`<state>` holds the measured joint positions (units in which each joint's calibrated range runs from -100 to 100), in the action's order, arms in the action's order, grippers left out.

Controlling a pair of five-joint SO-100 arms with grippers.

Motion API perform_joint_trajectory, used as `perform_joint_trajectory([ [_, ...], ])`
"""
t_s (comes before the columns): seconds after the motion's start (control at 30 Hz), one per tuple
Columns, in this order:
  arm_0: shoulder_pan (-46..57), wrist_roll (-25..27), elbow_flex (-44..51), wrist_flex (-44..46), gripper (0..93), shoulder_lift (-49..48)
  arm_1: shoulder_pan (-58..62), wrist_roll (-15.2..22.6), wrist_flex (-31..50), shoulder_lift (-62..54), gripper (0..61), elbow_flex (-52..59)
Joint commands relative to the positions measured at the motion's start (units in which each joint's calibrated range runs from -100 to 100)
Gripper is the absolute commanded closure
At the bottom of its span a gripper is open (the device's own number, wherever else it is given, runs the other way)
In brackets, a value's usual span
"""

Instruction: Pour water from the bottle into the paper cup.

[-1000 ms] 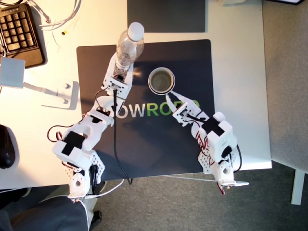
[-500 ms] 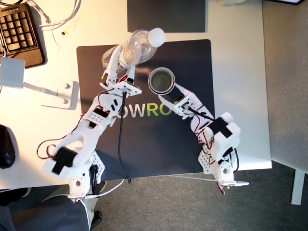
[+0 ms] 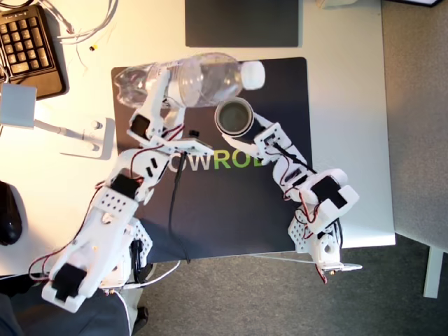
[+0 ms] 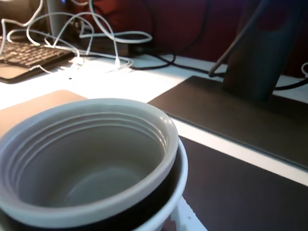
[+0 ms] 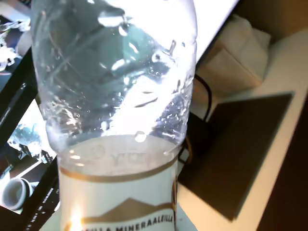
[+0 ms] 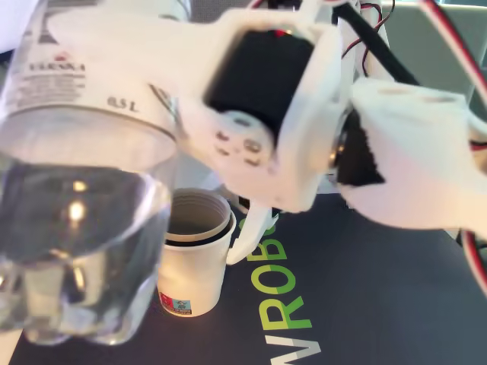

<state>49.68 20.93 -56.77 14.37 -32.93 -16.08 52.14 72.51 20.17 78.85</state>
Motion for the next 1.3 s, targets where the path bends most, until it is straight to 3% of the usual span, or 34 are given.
perform_joint_trajectory([
  [0.0, -1.0, -5.0, 6.9, -15.3, 92.7, -14.4, -1.1, -1.3, -4.5, -3.6, 24.3, -6.7],
  [0.27, -4.9, -9.7, 5.8, -31.2, 92.7, -22.8, -1.2, -1.4, -5.7, -3.7, 25.9, -11.3],
  [0.4, -7.5, -12.1, 7.7, -38.7, 92.7, -26.2, -0.1, -1.2, -4.8, -1.2, 21.1, -10.0],
  [0.53, -8.3, -12.6, 8.0, -40.7, 92.7, -26.9, -0.2, -3.3, -3.7, 2.8, 21.8, -12.8],
  [0.7, -9.0, -12.4, 8.6, -40.6, 92.7, -26.8, -3.1, -0.2, -5.9, 3.3, 17.4, -15.6],
  [1.03, -10.0, -12.6, 28.4, -45.1, 92.7, -15.9, -2.5, 1.2, -11.7, 5.4, 18.5, -24.6],
  [1.1, -10.0, -12.6, 28.7, -45.1, 92.7, -15.4, -2.9, 0.9, -12.3, 4.9, 27.0, -24.0],
  [1.17, -10.0, -12.6, 28.6, -45.1, 92.7, -15.2, -2.9, 0.6, -12.7, 4.7, 42.6, -23.1],
  [1.23, -10.0, -12.6, 28.5, -45.1, 92.7, -15.0, -2.9, 0.2, -12.7, 4.5, 54.0, -22.8],
  [1.27, -10.0, -12.6, 28.5, -45.1, 92.7, -14.9, -2.7, 0.2, -12.7, 4.5, 56.5, -22.7],
])
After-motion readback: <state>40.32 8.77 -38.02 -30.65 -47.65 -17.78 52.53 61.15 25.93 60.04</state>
